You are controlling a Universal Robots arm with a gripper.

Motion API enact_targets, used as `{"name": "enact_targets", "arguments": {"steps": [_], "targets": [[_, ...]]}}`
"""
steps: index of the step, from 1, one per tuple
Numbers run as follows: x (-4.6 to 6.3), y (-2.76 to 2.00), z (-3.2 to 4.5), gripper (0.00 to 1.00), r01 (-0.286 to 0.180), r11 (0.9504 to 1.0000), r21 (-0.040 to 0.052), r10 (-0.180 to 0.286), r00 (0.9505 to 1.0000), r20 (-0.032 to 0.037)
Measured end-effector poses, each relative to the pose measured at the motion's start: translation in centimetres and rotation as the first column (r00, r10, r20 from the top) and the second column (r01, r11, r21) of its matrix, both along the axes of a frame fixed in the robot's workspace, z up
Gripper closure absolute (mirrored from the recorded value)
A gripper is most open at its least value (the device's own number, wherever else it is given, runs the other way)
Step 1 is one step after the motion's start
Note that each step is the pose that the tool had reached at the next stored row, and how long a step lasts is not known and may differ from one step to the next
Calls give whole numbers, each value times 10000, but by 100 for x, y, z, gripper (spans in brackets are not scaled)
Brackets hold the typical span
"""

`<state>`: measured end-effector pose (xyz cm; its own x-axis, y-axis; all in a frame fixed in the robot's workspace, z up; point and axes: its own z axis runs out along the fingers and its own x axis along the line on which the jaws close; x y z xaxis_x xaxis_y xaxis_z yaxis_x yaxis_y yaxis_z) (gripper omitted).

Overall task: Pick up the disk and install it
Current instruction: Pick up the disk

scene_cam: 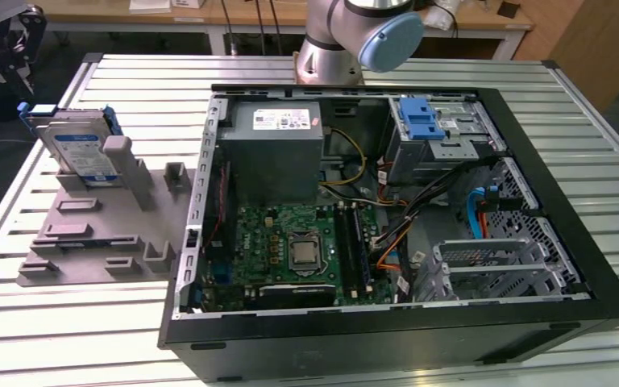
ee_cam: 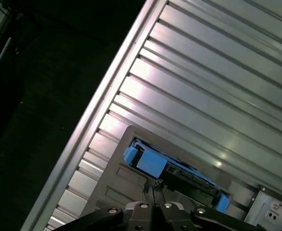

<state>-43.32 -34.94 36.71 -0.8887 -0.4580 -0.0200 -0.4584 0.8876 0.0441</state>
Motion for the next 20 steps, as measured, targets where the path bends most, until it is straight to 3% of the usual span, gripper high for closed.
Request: {"name": "enact_targets", "arguments": {"steps": [20], "targets": [[-1, 0, 0, 89, -778, 9970, 0, 778, 9970, 0]]}}
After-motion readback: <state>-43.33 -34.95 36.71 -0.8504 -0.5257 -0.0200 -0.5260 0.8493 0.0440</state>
